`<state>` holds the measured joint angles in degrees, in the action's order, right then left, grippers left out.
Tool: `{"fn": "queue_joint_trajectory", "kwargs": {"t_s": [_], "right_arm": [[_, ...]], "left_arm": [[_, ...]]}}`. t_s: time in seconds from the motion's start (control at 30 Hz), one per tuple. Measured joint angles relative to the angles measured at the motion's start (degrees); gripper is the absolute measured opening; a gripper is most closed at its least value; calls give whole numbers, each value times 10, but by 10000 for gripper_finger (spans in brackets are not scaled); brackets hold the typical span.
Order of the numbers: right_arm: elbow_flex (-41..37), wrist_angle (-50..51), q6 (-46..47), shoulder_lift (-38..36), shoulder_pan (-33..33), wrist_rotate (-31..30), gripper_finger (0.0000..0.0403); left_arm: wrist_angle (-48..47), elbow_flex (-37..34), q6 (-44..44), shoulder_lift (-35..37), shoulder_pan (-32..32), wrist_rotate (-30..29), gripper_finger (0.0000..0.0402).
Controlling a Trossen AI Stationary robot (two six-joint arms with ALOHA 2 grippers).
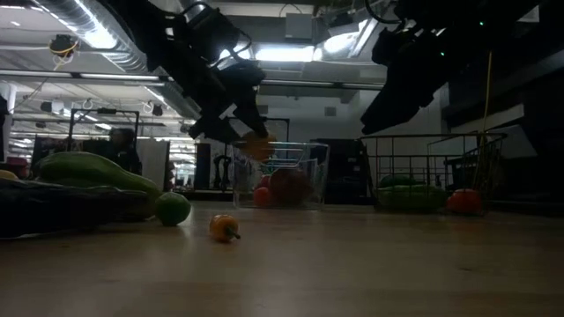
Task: Sort produce into baskets
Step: Put the yellow lemon into the transparent bin, then put the light green chayote into the wire basket
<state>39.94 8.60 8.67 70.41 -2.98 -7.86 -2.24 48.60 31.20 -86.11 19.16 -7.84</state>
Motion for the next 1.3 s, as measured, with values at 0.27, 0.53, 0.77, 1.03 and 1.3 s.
{"fn": "queue_joint_trajectory", "kwargs": {"t_s": [0.27, 0.53, 0.77, 1.03, 1.3], "right_arm": [[0, 0, 0, 0, 0, 0, 397], [0, 3, 0, 0, 0, 0, 397], [0, 5, 0, 0, 0, 0, 397], [0, 5, 0, 0, 0, 0, 397], [0, 5, 0, 0, 0, 0, 397]], "left_arm": [[9, 0, -20, 5, 1, 1, 307], [10, 0, -18, 29, 4, 40, 310], [7, 0, -3, 73, 2, 134, 311], [-6, 1, 24, 93, -19, 147, 311], [-1, 0, -49, 93, -45, 147, 311]]}}
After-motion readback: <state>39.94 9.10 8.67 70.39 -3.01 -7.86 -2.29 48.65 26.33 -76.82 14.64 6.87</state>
